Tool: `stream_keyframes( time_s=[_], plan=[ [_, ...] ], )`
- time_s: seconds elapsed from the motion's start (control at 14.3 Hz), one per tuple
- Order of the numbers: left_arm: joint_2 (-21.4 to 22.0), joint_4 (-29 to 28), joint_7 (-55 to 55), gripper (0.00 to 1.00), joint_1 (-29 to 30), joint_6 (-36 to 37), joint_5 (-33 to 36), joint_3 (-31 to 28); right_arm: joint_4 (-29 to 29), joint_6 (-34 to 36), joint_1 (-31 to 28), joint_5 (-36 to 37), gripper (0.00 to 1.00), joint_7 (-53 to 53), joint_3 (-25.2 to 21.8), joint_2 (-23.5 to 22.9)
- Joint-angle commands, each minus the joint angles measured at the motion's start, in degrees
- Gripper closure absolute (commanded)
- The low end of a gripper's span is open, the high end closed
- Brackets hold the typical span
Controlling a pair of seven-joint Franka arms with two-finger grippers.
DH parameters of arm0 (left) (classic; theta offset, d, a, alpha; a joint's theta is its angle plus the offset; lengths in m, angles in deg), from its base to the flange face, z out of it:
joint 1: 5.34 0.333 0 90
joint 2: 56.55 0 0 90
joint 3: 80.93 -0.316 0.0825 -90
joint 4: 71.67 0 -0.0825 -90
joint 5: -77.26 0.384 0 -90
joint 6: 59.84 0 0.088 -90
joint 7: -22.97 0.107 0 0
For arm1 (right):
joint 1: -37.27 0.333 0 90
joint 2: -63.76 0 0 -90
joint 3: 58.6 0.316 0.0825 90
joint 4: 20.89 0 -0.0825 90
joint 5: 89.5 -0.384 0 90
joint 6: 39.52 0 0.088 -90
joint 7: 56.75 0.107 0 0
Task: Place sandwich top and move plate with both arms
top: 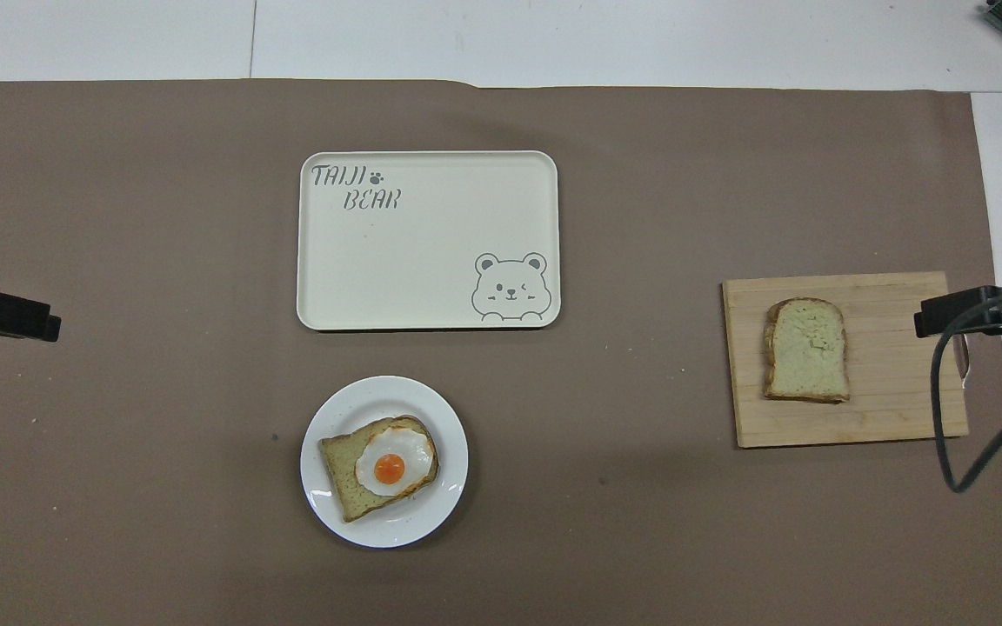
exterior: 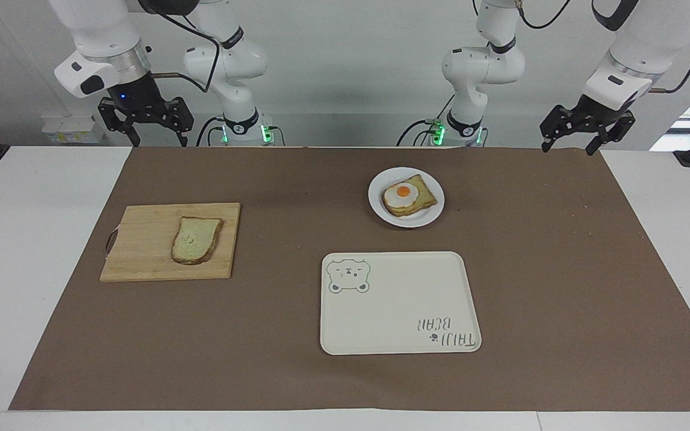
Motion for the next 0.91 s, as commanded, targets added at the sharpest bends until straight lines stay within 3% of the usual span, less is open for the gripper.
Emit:
stream_keyframes(
  time_s=[0.0, 0.84],
  plan=[
    [-0.14, 0.66, -0.20, 0.00, 0.12, -0.41, 1.15, 0.19, -2.03, -1.17, -0.46, -0.28, 0.00, -1.18, 0.06, 1.64],
    [0.12, 0.23, -0.02, 0.00, 0.12, -0.59, 1.06, 0.19, -1.94, -1.69, -0.46, -0.28, 0.00, -1.27, 0.06, 1.56]
  ],
)
